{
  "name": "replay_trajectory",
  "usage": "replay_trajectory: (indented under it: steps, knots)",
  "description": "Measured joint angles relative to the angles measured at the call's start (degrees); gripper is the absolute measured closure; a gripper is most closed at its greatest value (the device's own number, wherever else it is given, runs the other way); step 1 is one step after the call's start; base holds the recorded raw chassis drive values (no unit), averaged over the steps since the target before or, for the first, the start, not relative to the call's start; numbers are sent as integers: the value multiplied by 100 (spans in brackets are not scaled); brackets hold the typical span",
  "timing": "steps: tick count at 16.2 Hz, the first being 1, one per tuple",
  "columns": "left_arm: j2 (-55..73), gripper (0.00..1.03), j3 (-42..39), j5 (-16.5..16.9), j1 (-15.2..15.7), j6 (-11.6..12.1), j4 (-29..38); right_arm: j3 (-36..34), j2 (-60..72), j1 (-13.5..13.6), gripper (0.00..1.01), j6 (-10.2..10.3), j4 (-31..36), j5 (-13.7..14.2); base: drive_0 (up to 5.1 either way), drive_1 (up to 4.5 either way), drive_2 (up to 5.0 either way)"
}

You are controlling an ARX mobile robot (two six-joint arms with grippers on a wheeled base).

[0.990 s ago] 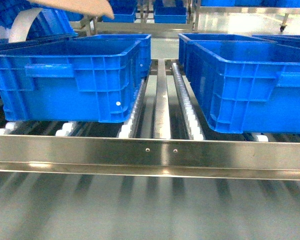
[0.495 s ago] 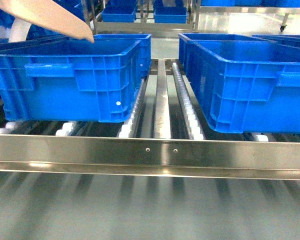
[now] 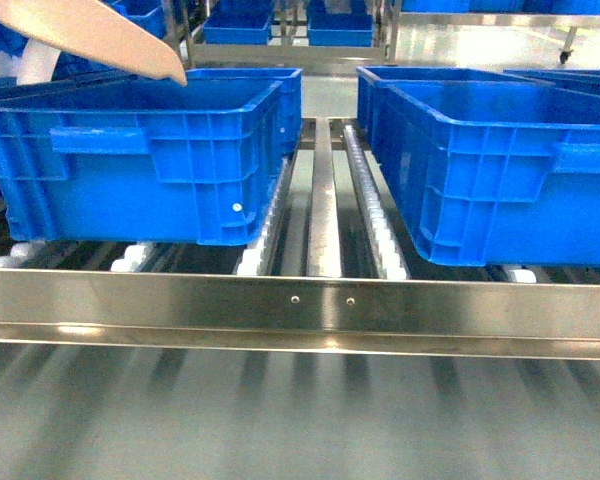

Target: Place part in tray to right shelf

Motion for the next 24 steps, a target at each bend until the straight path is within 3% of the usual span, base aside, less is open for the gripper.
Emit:
replay_trajectory:
  steps: [3, 5, 6, 7, 8, 10, 11, 12, 14, 16, 17, 18, 19, 20, 21, 22, 24]
  knots:
    - [-1740, 90, -2114, 286, -262, -568, 776, 0, 0, -2, 3, 0, 2, 0, 0, 0, 0]
    - [-3397, 90, -3840, 0, -1104, -437, 1554, 0, 0, -2, 3, 0, 2, 0, 0, 0, 0]
    - [-4072, 90, -4822, -70, -1755, -210, 1650, -46, -59, -109, 7, 79, 127, -330, 0, 0, 0]
    - [-4588, 90, -5589, 807, -1939, 796, 776, -160, -348, -442, 18, 210, 20, -988, 0, 0, 0]
    - [-4809, 90, -6314, 1220, -1845, 1897, 354, -282, -669, -756, 29, 291, -149, -1401, 0, 0, 0]
    - [-5049, 90, -7049, 1349, -1355, 3963, 227, -422, -1091, -1268, 53, 365, -459, -2087, 0, 0, 0]
    - [-5427, 90, -7075, 1558, -1309, 4437, 350, -476, -1268, -1462, 64, 372, -588, -2319, 0, 0, 0]
    - [-5775, 90, -7112, 1749, -1231, 4699, 385, -535, -1486, -1694, 77, 374, -713, -2511, 0, 0, 0]
    - [-6111, 90, -7538, 1882, -1010, 4918, 87, -590, -1766, -2020, 100, 369, -920, -2839, 0, 0, 0]
    - [-6551, 90, -7779, 2044, -857, 4981, -138, -686, -2017, -2280, 99, 382, -1029, -3106, 0, 0, 0]
    - [-6800, 90, -7783, 2135, -820, 4981, -195, -787, -2170, -2472, 99, 398, -1084, -3375, 0, 0, 0]
    - [-7066, 90, -7853, 2538, -466, 4975, -363, -787, -2277, -2986, 99, 398, -1152, -3803, 0, 0, 0]
    - [-7265, 90, -7984, 2542, -260, 4986, -557, -787, -2409, -3119, 99, 411, -1259, -3821, 0, 0, 0]
    - [-7460, 90, -8076, 2579, -260, 4988, -761, -787, -2465, -3077, 99, 411, -1344, -3926, 0, 0, 0]
    - [-7654, 90, -8109, 2638, -297, 4983, -874, -782, -2892, -3071, 99, 413, -2057, -3923, 0, 0, 0]
    - [-7694, 90, -8244, 2647, -299, 4999, -562, -782, -3410, -3071, 99, 415, -2310, -3917, 0, 0, 0]
    - [-8102, 90, -8249, 2614, -295, 5001, -1082, -785, -3407, -3071, 99, 415, -2382, -3919, 0, 0, 0]
